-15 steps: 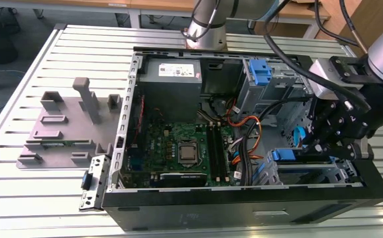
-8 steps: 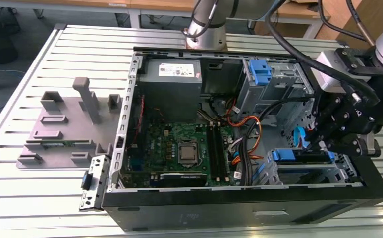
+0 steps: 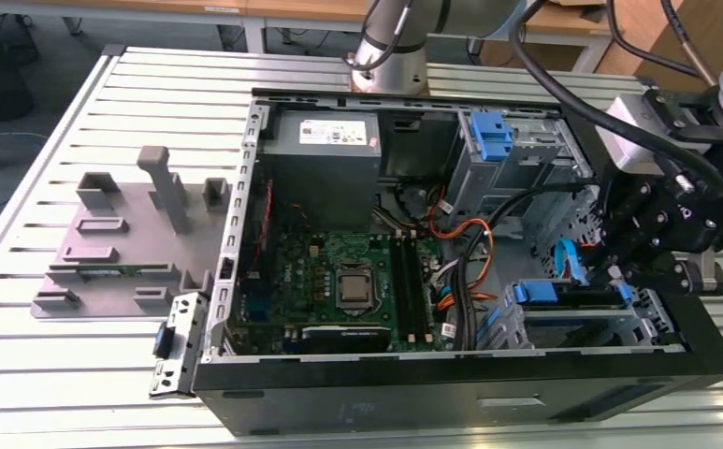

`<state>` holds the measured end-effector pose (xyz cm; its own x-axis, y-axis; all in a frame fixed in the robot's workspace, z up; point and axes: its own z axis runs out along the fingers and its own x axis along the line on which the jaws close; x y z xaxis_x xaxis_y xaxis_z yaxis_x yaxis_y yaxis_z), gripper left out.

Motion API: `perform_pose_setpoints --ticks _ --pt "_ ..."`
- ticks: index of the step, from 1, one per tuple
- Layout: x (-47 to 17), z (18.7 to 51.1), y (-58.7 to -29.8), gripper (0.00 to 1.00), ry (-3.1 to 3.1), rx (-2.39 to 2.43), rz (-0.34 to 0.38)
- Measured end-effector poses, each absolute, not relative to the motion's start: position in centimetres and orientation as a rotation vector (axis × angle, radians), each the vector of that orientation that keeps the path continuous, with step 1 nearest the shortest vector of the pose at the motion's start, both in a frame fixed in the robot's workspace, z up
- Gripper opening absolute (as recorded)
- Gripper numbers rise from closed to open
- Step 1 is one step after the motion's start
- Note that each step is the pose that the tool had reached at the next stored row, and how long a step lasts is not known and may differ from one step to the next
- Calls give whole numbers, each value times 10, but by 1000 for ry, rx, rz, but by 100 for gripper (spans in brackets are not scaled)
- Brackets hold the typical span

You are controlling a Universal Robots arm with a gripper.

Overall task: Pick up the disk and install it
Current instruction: 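Insert the first disk wire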

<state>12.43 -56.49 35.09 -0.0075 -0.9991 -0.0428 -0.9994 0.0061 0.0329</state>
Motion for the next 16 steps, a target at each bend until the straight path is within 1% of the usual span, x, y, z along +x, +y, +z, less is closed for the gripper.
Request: perform_pose_setpoints --ticks 16 --pt "132 357 -565 24 2222 -2207 86"
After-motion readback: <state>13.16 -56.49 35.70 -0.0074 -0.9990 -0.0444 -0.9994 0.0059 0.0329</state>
